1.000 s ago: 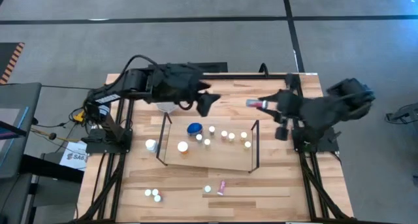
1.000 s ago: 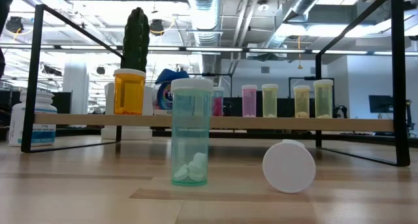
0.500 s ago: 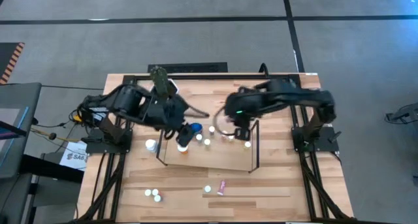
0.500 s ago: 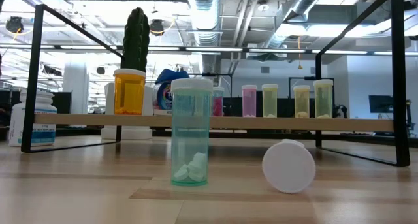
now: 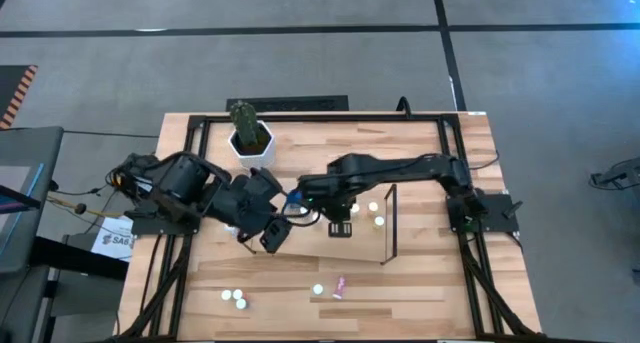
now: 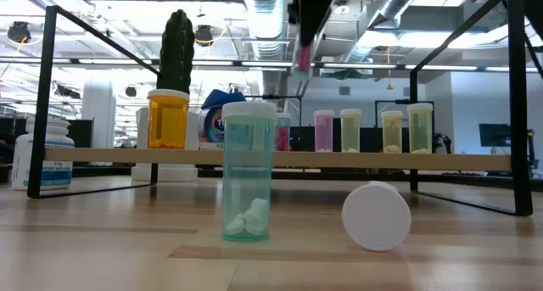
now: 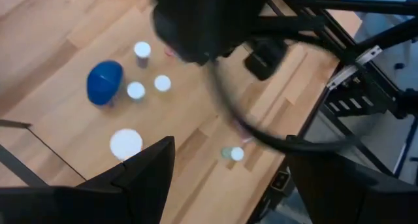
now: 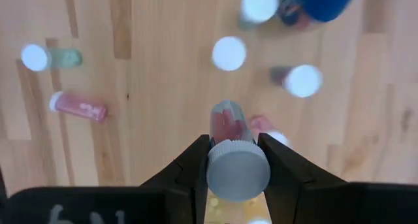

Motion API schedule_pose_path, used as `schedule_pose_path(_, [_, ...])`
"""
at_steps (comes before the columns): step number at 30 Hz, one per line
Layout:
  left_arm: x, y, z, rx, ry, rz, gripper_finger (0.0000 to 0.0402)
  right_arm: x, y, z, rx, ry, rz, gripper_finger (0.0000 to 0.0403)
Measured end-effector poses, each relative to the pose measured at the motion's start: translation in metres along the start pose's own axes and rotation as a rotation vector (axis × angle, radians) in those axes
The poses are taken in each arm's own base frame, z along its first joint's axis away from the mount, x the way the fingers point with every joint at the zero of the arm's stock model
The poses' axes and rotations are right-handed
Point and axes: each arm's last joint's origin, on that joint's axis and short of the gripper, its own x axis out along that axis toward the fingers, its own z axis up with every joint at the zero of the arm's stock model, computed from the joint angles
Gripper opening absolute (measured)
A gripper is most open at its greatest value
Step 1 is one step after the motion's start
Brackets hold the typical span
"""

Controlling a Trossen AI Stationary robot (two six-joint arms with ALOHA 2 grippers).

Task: Pick and place medicine bottles onto shelf by color
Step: Put the blue pill bottle on the shelf

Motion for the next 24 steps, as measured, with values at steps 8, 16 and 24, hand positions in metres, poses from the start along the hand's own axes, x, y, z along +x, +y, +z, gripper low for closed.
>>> schedule_pose_path(8, [-0.006, -0.008, -0.015, -0.012, -0.015, -0.015, 0.0276, 0.034, 0.019, 0.006, -0.057, 0.015, 0.034, 0.0129])
schedule_pose_path(16, [-0.008, -0.011, -0.02, -0.029, -0.048, -0.009, 0.0276, 0.065, 0.021, -0.001, -0.015, 0.037, 0.033, 0.0129])
schedule_pose_path(24, [-0.008, -0.011, -0.02, -0.036, -0.048, -0.009, 0.0276, 0.092, 0.007, -0.003, 0.018, 0.041, 0.027, 0.0129])
